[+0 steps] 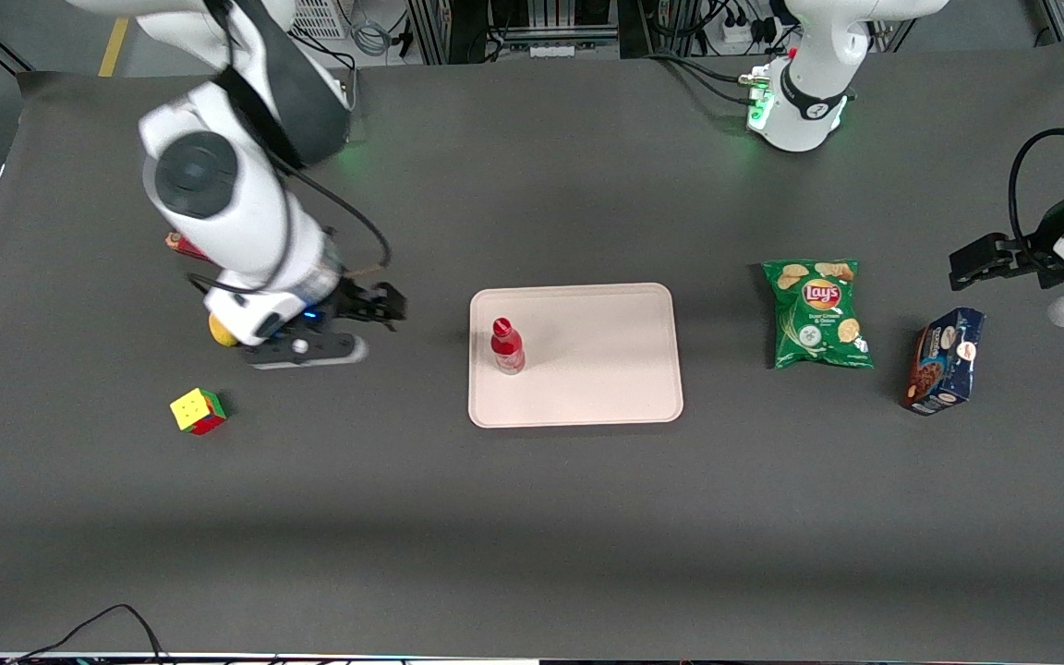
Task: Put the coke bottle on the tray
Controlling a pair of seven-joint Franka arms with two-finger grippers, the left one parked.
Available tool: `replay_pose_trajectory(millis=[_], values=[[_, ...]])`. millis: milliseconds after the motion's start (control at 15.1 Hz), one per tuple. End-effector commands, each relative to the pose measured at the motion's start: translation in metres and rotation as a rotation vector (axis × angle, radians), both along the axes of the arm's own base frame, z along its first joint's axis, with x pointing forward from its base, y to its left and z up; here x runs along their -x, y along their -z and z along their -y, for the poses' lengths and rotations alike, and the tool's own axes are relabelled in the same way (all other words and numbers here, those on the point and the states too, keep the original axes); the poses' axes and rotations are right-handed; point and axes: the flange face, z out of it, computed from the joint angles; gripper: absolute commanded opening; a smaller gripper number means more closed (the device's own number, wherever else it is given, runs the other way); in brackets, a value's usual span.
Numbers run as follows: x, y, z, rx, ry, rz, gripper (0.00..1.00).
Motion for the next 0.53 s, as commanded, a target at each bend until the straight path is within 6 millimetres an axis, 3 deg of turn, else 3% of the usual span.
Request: replay_pose_trajectory(millis=[0, 132, 265, 464], values=[[0.045, -0.037, 0.093, -0.029, -0.061, 0.013, 1.0], [0.067, -0.05, 0.133, -0.023, -0.064, 0.029, 1.0], [0.088, -0.057, 0.155, -0.015, -0.053, 0.02, 1.0], [0.105, -0.053, 0.186, -0.016, -0.079, -0.003, 1.0]])
